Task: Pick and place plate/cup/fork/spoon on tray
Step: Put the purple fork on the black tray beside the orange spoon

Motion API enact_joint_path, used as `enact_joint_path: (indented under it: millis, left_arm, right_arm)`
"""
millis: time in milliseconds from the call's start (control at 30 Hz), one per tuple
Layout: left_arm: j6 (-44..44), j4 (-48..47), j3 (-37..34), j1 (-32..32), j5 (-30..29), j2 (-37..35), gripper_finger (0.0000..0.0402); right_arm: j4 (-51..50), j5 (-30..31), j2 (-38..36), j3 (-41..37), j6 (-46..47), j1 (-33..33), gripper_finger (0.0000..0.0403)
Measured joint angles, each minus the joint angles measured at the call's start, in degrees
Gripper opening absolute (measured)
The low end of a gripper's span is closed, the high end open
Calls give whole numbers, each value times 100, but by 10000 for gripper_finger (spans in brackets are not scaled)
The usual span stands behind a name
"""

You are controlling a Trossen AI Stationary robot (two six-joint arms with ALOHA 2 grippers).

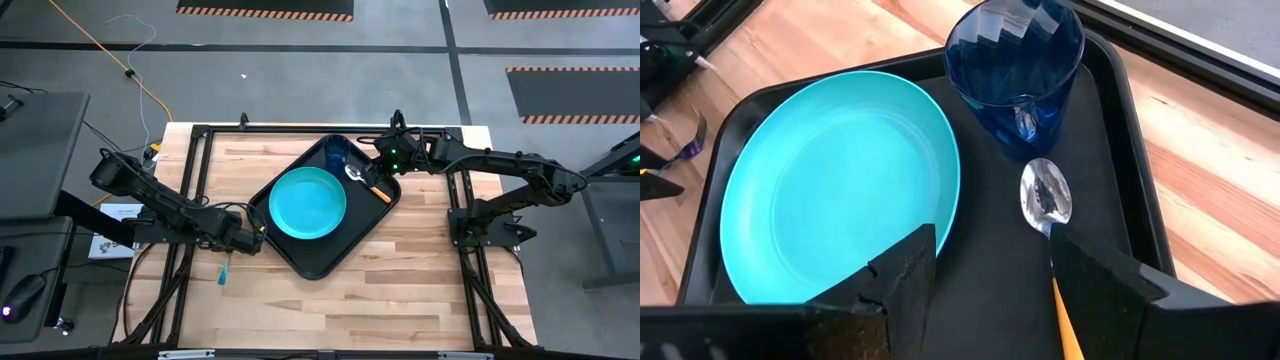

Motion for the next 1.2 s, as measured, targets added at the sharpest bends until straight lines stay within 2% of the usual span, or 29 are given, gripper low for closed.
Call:
enact_joint_path:
  millis: [200,467,767,1200]
  left_arm:
    - [56,49,109,-2,2,20,241]
    - [356,667,194,2,9,20,241]
    - [1210,154,195,114,1,15,241]
    - [1533,518,221,-20,111,173,241]
  right_arm:
    - [2,22,0,0,0,1,190]
    - [7,37,0,0,0,0,190]
    - [7,101,0,0,2,1,190]
    - [4,104,0,0,166,2,190]
